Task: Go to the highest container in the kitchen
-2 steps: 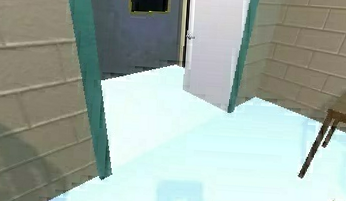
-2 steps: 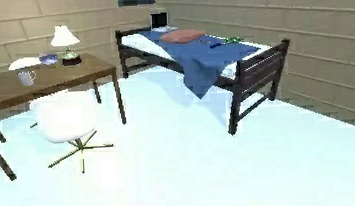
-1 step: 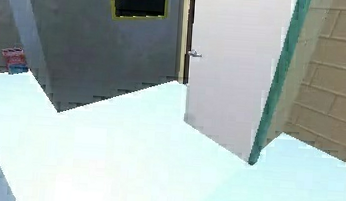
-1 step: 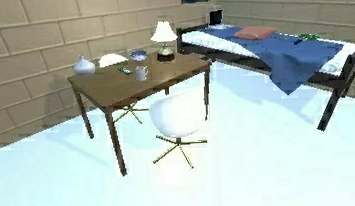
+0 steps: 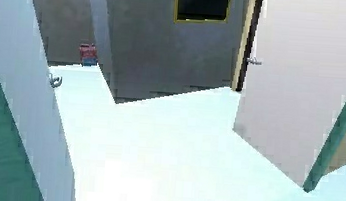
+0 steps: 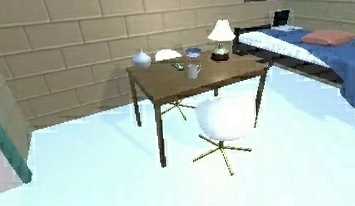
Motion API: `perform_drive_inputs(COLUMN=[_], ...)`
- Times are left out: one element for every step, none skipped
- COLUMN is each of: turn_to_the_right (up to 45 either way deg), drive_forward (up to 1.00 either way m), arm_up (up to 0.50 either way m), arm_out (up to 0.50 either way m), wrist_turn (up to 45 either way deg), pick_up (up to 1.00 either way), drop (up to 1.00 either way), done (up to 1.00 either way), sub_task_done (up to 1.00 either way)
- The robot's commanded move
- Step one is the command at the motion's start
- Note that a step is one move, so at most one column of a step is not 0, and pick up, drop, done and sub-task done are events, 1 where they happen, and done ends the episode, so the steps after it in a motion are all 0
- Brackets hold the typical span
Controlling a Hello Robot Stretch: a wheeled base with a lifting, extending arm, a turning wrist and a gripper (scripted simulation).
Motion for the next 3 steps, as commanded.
perform_drive_inputs(turn_to_the_right=[0.0, 9.0, 0.0], drive_forward=[0.05, 0.0, 1.0], arm_up=[0.0, 0.0, 0.0], arm_out=[0.0, 0.0, 0.0], wrist_turn=[0.0, 0.0, 0.0], pick_up=[0.0, 0.0, 0.0], drop=[0.0, 0.0, 0.0], done=[0.0, 0.0, 0.0], sub_task_done=[0.0, 0.0, 0.0])
